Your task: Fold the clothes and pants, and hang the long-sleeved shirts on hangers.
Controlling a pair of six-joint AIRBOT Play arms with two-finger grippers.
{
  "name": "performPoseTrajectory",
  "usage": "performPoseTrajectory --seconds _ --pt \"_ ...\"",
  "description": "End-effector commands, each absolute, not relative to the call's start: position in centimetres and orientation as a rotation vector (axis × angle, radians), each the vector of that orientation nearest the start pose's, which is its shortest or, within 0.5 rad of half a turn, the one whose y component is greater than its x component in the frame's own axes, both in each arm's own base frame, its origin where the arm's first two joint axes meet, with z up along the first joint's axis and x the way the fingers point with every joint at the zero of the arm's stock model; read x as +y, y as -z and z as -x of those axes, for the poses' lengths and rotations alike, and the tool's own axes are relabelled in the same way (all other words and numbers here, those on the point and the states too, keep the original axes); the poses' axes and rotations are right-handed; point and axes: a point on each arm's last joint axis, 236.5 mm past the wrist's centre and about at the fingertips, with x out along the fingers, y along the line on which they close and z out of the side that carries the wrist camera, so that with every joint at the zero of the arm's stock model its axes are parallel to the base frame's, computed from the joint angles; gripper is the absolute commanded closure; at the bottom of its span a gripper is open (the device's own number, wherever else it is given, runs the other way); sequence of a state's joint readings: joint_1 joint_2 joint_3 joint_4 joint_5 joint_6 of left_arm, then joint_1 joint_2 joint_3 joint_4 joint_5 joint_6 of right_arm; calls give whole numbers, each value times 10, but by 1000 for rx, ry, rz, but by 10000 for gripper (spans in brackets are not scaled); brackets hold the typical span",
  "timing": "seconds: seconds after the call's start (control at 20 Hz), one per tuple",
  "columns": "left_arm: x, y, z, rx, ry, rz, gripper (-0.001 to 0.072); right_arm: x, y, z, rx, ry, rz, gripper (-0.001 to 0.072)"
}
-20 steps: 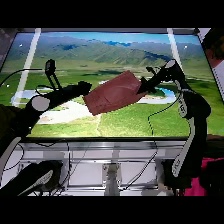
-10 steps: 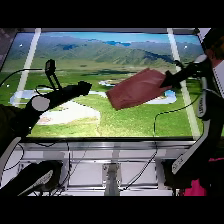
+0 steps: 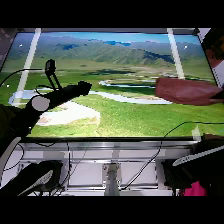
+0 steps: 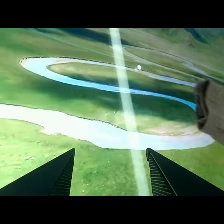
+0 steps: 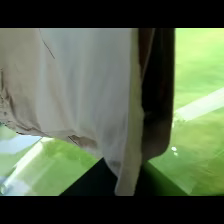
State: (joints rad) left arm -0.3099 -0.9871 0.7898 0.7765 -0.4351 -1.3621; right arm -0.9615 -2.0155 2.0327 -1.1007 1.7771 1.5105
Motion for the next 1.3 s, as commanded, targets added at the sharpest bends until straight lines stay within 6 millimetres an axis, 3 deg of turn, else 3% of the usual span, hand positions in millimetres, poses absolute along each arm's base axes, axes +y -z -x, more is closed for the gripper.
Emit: performPoseTrajectory --seconds 0.0,0.25,0.4,0.45,0.55,0.6,0.8,1.0,1.1,1.15,1.2,1.25 --pt "-199 -98 -386 669 447 510 204 -363 24 -268 1339 433 -1113 704" --pt "-200 -100 -387 664 446 538 203 -392 31 -217 1347 594 -1166 705" --pt "-199 -101 -388 659 443 537 203 -394 33 -211 1349 620 -1183 701" --pt "-198 -102 -389 653 440 538 204 -392 32 -211 1350 621 -1196 653" --pt "-197 -102 -390 648 436 538 203 -388 30 -207 1368 656 -1238 108" --pt "-198 -100 -391 652 435 538 203 -387 28 -201 1383 680 -1248 71" --pt "-199 -83 -394 690 422 536 203 -394 4 -192 1356 768 -1208 70" --pt "-200 -59 -398 743 403 532 204 -408 -41 -200 1220 827 -1137 63" --pt "-197 -53 -404 737 385 526 204 -403 -66 -224 1115 754 -1124 64" --pt "-193 -58 -409 702 378 507 240 -394 -84 -250 1033 656 -1136 104" --pt "-189 -65 -416 655 373 476 304 -382 -105 -279 944 533 -1149 223" --pt "-184 -78 -424 593 371 432 311 -364 -130 -310 863 386 -1144 353"
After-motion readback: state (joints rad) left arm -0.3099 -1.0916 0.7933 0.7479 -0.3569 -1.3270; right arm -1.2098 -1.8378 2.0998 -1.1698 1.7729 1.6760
